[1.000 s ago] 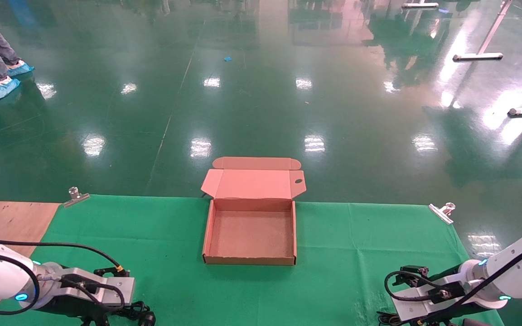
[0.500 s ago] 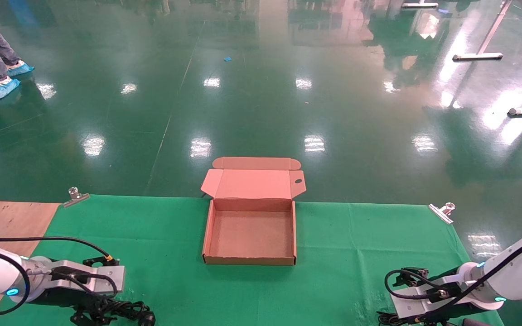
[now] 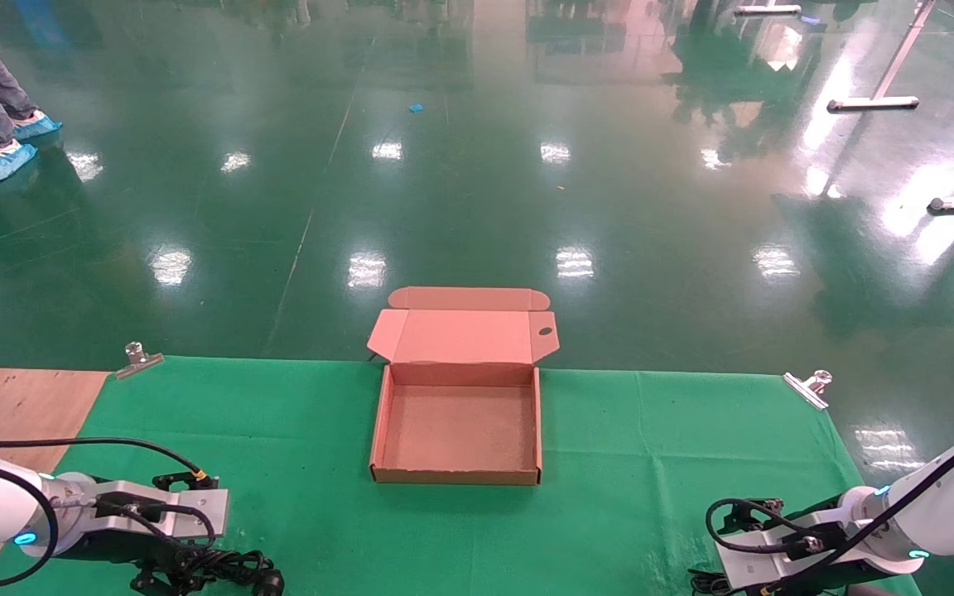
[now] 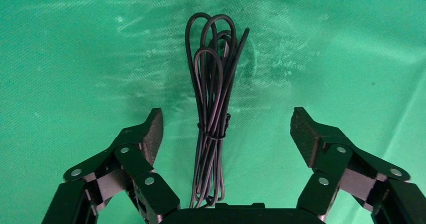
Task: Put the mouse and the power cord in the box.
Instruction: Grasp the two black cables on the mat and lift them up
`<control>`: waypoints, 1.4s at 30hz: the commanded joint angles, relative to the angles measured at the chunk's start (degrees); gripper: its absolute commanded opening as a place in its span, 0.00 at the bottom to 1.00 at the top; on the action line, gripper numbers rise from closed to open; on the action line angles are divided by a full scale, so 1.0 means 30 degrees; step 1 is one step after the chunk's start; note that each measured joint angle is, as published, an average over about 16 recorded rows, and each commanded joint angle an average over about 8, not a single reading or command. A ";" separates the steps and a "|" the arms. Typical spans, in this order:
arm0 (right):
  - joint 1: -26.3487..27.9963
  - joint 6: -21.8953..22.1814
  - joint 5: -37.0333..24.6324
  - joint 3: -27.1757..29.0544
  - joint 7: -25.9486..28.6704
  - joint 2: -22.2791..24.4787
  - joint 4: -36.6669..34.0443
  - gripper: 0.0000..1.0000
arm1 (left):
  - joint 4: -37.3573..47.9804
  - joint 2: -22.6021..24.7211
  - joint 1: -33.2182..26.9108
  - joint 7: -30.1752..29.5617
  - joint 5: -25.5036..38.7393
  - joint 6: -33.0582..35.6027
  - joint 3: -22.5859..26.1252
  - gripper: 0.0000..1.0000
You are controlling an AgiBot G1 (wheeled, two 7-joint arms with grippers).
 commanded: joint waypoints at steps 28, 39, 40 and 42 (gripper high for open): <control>0.0658 -0.0192 0.0481 0.0327 -0.1256 -0.0066 -0.1540 0.00 | 0.0441 -0.0495 -0.0282 0.0909 -0.0084 0.1923 -0.0055 0.00; 0.1470 -0.1292 0.0650 0.0441 -0.1450 0.0337 -0.1604 0.00 | 0.0409 -0.1089 -0.1471 0.1280 -0.0168 0.5447 -0.0110 0.00; 0.1646 -0.1516 0.0722 0.0489 -0.1484 0.0413 -0.1571 0.00 | 0.0376 -0.1138 -0.1661 0.1305 -0.0199 0.5767 -0.0131 0.00; 0.2047 -0.2021 0.0884 0.0601 -0.1556 0.0579 -0.1483 0.00 | 0.0299 -0.1224 -0.2051 0.1353 -0.0275 0.6381 -0.0182 0.00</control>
